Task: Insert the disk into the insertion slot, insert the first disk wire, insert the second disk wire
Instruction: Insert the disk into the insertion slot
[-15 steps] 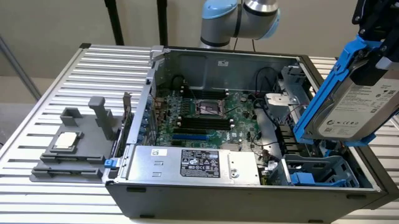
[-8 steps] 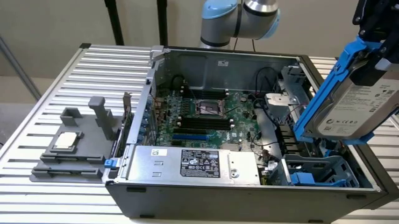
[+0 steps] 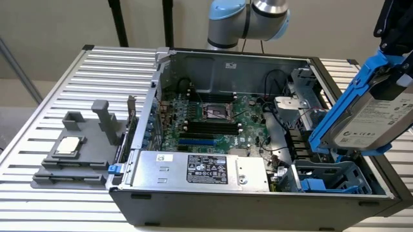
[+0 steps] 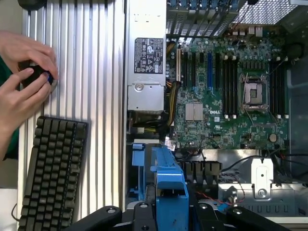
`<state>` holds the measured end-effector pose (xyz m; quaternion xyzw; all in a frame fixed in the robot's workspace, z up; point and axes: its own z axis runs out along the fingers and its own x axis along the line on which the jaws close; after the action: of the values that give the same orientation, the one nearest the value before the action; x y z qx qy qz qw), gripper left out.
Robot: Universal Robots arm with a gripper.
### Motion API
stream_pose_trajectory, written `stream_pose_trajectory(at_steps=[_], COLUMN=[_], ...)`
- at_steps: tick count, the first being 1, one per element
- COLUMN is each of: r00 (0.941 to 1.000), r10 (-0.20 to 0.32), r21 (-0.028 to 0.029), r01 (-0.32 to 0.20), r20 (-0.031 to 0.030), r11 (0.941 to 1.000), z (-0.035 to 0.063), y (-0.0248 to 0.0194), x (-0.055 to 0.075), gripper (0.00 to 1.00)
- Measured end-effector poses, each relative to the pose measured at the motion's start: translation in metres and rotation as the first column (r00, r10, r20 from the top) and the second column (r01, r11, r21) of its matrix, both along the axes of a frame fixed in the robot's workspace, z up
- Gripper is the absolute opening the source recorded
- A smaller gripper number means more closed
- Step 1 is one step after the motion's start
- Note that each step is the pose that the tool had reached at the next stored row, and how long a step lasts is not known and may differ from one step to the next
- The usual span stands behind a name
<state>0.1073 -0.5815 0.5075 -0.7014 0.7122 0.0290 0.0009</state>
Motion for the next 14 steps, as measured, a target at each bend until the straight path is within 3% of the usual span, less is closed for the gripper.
stream_pose_trajectory(at_steps=[14], r00=[1.0000], r10=[0.000], r21=[0.0065], r01=[0.000], r20=[0.0000], r11=[1.0000], z=[-0.0254], y=[-0.0090], x=[0.003], gripper=[0.32])
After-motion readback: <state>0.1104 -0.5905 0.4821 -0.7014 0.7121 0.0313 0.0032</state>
